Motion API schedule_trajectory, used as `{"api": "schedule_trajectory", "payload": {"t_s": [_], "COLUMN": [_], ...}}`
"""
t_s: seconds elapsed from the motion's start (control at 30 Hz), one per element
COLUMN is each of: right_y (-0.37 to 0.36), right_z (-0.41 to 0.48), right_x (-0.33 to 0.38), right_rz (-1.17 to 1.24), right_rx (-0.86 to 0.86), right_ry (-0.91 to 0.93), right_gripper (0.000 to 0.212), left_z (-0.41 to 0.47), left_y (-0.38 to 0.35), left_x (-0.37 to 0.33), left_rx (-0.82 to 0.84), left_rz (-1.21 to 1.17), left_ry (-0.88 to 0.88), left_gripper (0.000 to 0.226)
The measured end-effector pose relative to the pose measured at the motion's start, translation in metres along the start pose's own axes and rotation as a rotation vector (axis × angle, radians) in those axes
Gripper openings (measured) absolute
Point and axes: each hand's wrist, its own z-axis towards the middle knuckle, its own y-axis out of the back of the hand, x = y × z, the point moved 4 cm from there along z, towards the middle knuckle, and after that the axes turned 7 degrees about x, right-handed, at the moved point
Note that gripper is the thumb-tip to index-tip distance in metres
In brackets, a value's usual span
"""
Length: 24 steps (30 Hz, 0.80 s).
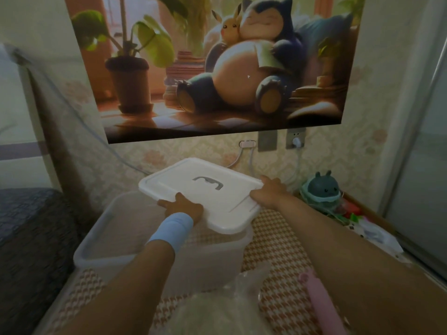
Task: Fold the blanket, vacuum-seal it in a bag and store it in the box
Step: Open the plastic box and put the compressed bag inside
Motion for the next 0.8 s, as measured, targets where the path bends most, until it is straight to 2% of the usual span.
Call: {"api": "schedule_trajectory", "payload": {"t_s": [0.13,0.23,0.37,0.47,0.57,0.63,0.73,0.8], "right_y": [0.003,0.012,0.037,0.051,0.061,0.059,0.043,0.027], "right_z": [-0.004,-0.018,-0.047,-0.065,-0.077,-0.085,-0.086,-0.083], "right_x": [-0.016,-0.031,-0.075,-0.121,-0.165,-0.189,-0.215,-0.210], "right_rz": [0.077,0.093,0.150,0.159,0.208,0.256,0.196,0.051], "right_rx": [-0.040,-0.022,-0.105,-0.181,-0.257,-0.274,-0.182,-0.045], "right_ry": [-0.097,-0.071,-0.127,-0.173,-0.153,-0.171,-0.213,-0.182], "right_gripper": [0.069,0.060,0.067,0.072,0.060,0.060,0.073,0.077], "left_z": [-0.002,-0.010,-0.025,-0.037,-0.042,-0.042,-0.049,-0.061], "left_y": [0.011,0.013,-0.004,-0.035,-0.075,-0.103,-0.148,-0.167], "left_x": [-0.010,-0.031,-0.071,-0.107,-0.144,-0.155,-0.159,-0.157], "left_rx": [-0.060,-0.108,-0.035,0.062,0.184,0.256,0.299,0.333], "left_rz": [-0.158,-0.192,-0.142,-0.035,0.070,0.254,0.616,0.706], "left_ry": [-0.138,-0.278,-0.352,-0.391,-0.396,-0.365,-0.373,-0.461], "left_gripper": [0.066,0.062,0.061,0.064,0.075,0.081,0.072,0.063]}}
